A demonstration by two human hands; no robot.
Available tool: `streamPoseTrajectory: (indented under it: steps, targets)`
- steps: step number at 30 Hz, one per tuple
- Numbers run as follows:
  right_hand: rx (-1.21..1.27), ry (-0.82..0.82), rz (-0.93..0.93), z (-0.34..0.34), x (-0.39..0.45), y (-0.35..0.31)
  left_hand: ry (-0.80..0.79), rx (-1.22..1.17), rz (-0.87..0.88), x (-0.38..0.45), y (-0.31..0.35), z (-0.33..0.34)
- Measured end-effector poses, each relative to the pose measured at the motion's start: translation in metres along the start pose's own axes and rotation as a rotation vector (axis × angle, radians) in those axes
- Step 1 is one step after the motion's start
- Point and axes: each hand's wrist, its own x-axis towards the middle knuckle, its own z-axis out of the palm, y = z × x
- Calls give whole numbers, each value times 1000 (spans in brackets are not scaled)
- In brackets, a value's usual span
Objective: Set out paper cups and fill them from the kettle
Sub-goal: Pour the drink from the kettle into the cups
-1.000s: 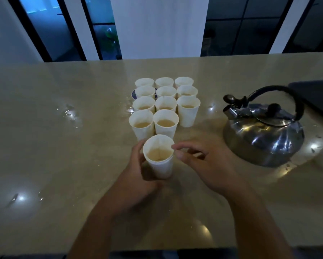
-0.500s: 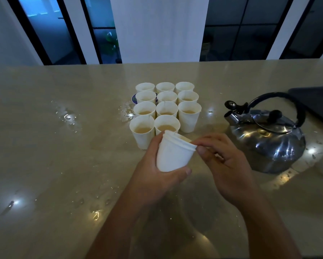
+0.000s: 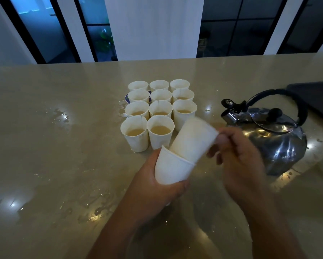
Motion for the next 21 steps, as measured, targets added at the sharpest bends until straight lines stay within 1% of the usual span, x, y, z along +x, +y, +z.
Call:
streamPoseTrajectory:
  steps: [2, 4, 5, 9, 11, 13, 17, 21]
  targets:
    - [-38, 98, -35, -16, 14, -8, 34, -14, -25, 1, -2, -1]
    - [-125, 110, -104, -27, 29, -14, 83, -38, -13, 4, -5, -3]
    - [-186, 81, -121, -29, 36, -14, 108, -42, 5, 6, -7, -5]
    - [-486, -124, -116, -22, 60, 15, 216, -52, 93, 11, -12, -9]
    - [-567, -206, -136, -15, 63, 34, 253, -39, 104, 11, -15, -13]
    - [-585, -254, -169, -11, 61, 48, 292, 5, 89, 12, -20, -17]
    - [-556, -225, -252, -7, 61, 53, 376, 43, 65, 13, -35, -29]
    - [-542, -259, -283, 1, 67, 50, 397, 60, 34, 16, -41, -38]
